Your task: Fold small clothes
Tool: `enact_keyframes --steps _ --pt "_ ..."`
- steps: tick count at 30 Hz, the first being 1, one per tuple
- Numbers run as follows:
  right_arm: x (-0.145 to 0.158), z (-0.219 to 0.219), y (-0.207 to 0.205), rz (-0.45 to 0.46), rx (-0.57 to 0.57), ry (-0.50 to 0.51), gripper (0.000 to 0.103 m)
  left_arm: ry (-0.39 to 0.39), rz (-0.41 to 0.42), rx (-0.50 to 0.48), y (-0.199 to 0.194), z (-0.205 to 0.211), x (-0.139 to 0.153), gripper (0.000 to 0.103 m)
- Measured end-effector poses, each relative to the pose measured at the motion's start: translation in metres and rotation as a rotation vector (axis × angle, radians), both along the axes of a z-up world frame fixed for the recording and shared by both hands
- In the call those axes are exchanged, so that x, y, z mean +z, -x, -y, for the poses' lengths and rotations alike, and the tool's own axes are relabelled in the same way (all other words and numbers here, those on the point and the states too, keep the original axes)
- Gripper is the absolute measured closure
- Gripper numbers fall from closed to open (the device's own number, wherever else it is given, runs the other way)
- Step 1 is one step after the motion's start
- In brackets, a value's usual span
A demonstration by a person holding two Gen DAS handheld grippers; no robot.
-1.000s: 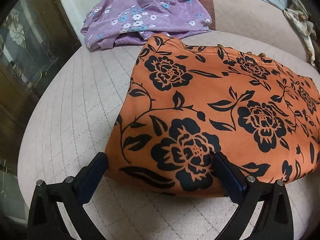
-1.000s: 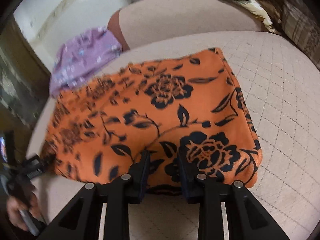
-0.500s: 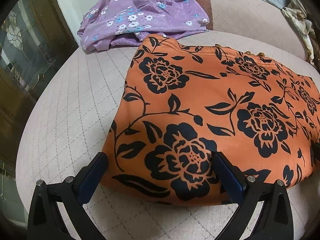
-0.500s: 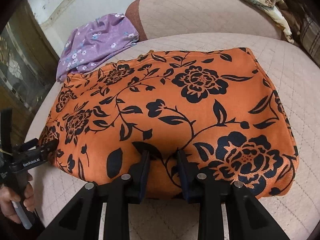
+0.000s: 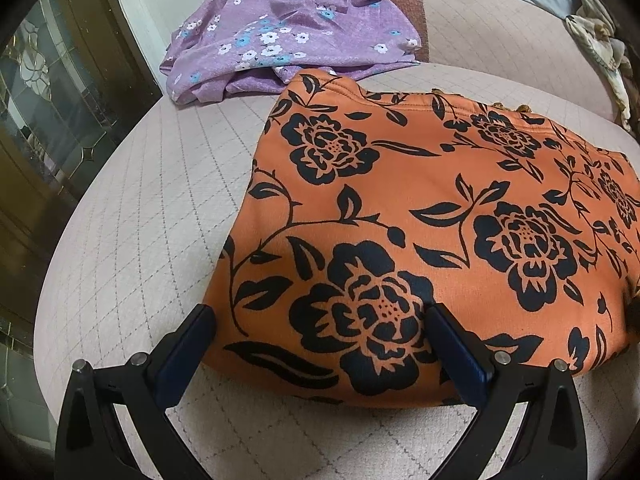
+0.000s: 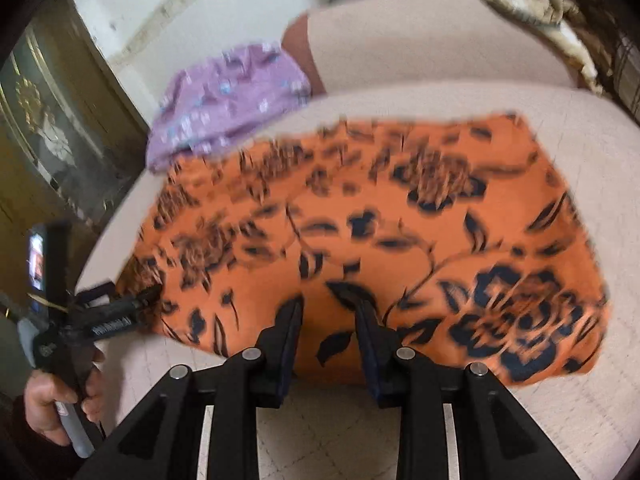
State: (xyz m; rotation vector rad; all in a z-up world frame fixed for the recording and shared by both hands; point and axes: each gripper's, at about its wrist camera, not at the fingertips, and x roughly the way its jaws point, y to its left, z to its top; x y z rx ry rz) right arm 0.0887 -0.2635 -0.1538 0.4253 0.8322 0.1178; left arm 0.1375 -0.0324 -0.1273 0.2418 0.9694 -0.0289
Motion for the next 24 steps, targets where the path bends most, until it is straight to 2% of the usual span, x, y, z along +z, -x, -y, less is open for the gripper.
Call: enact_keyframes --steps 1,5,24 --pt "-0.007 -0.003 -0.003 -0.027 -0.002 0.011 0.07 0.0 0.001 -0.001 0.0 0.0 0.0 0.0" --pt "-0.008 -0.01 -0.003 -0.008 -0.001 0.066 0.069 0.003 0.011 -0.008 0.002 -0.001 -0.001 0.0" --pt "-0.01 -0.012 -0.002 -0.002 0.017 0.085 0.069 0.002 0.085 -0.045 0.015 -0.002 -0.008 0.0"
